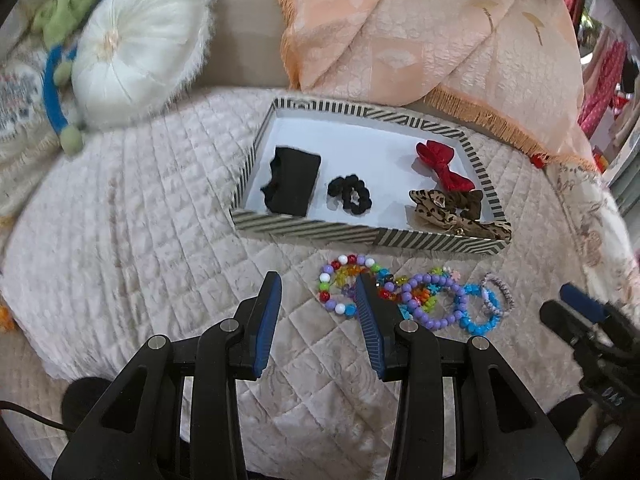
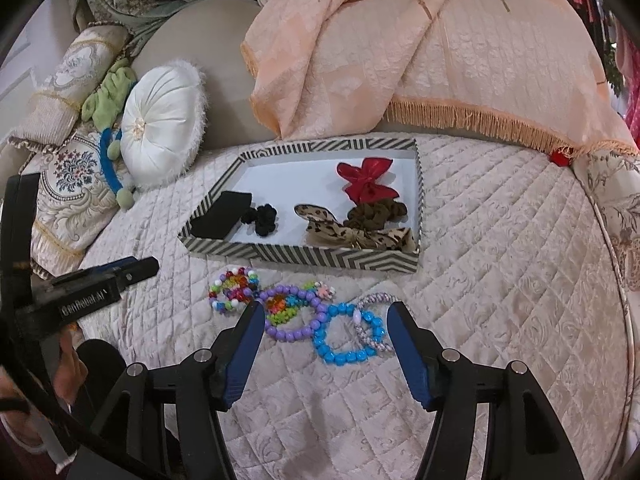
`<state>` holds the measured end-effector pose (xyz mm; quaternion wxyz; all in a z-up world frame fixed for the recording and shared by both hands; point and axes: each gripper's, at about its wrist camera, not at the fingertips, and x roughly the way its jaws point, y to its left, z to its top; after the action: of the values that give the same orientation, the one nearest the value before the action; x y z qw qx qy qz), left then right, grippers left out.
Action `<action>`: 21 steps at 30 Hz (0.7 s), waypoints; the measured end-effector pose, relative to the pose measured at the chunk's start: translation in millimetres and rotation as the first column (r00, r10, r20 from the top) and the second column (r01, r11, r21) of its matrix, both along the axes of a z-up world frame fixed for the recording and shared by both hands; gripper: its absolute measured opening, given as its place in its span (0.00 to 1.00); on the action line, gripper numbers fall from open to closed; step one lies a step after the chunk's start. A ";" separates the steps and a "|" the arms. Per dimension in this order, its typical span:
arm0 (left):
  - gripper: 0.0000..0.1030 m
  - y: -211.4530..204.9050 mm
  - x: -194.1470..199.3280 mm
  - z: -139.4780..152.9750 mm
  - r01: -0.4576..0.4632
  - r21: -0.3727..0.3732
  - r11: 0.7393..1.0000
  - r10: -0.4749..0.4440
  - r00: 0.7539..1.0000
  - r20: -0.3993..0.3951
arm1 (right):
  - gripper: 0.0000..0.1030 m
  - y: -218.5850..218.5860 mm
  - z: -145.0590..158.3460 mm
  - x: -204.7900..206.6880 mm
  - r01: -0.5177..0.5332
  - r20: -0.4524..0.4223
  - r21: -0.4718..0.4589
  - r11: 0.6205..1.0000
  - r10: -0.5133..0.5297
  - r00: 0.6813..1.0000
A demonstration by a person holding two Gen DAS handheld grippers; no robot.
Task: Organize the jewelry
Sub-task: 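Withdraw both tools from the tray toward the beaded bracelets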
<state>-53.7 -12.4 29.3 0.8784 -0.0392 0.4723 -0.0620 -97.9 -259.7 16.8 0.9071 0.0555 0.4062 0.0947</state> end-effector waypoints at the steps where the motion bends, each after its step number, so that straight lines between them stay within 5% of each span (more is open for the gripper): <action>1: 0.37 3.8 2.0 -2.2 -0.005 -0.016 1.000 0.005 1.000 -0.015 | 0.59 -0.9 -3.1 -0.1 0.000 -0.008 0.002 1.000 0.000 1.000; 21: 0.42 18.3 31.7 -56.3 -0.052 -0.136 0.989 0.024 0.980 -0.196 | 0.59 -35.2 -49.1 9.0 0.043 -0.100 0.005 0.999 -0.043 0.994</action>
<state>-22.0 5.9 -27.0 0.8242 -0.1158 0.5493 -0.0741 -88.9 -294.9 -32.3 0.8874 0.0723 0.4494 0.0738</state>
